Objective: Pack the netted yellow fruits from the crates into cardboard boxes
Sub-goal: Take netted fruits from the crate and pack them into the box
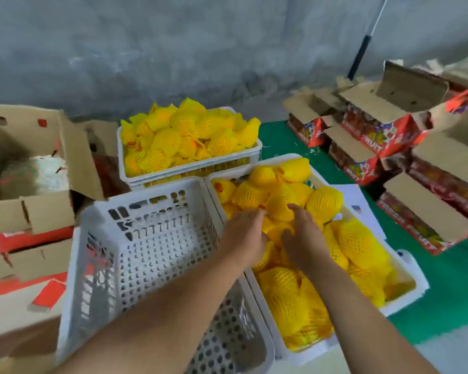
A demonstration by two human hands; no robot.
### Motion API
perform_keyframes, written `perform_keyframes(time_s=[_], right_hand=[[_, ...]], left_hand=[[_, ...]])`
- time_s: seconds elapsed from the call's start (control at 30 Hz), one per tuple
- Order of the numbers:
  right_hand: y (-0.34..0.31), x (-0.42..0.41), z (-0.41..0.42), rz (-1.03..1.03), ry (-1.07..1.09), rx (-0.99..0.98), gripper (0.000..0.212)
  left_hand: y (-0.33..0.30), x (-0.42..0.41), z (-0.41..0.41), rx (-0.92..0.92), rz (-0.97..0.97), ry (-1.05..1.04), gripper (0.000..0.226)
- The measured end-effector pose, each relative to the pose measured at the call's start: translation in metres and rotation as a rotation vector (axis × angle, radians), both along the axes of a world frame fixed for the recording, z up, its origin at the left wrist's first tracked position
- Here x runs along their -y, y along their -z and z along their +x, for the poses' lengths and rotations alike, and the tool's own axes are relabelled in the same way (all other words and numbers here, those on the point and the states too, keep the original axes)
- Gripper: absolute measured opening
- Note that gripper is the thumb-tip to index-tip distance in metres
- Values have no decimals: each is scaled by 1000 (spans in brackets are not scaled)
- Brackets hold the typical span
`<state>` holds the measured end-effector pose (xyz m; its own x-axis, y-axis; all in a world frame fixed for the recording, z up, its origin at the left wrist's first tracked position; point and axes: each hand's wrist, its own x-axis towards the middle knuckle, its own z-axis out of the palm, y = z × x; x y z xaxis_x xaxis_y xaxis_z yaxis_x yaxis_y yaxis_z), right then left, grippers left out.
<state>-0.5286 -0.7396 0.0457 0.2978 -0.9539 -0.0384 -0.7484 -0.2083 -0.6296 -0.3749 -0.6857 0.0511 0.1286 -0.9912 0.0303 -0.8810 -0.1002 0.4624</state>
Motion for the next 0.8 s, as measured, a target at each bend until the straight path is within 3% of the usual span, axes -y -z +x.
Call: perform_keyframes(time_s=[0.13, 0.23, 0.3, 0.4, 0.53, 0.7, 0.8], right_hand=[[31, 39, 9, 16, -135, -239, 92], [47, 49, 7, -114, -52, -267, 102], [54, 46, 4, -138, 12, -210, 98], [60, 44, 5, -167, 68, -115, 83], [64, 46, 5, -229, 36, 32, 80], [67, 47, 7, -174, 167, 104, 122], [73, 49, 9, -184, 154, 118, 112]], left_hand=[[19, 23, 9, 301, 191, 61, 80], [27, 30, 9, 383, 215, -28, 95], [32, 31, 6, 425, 195, -62, 93], [32, 32, 7, 420, 152, -87, 83], [33, 31, 7, 393, 113, -60, 84], [32, 31, 8, 393, 133, -73, 94], [33, 30, 9, 344, 66, -70, 82]])
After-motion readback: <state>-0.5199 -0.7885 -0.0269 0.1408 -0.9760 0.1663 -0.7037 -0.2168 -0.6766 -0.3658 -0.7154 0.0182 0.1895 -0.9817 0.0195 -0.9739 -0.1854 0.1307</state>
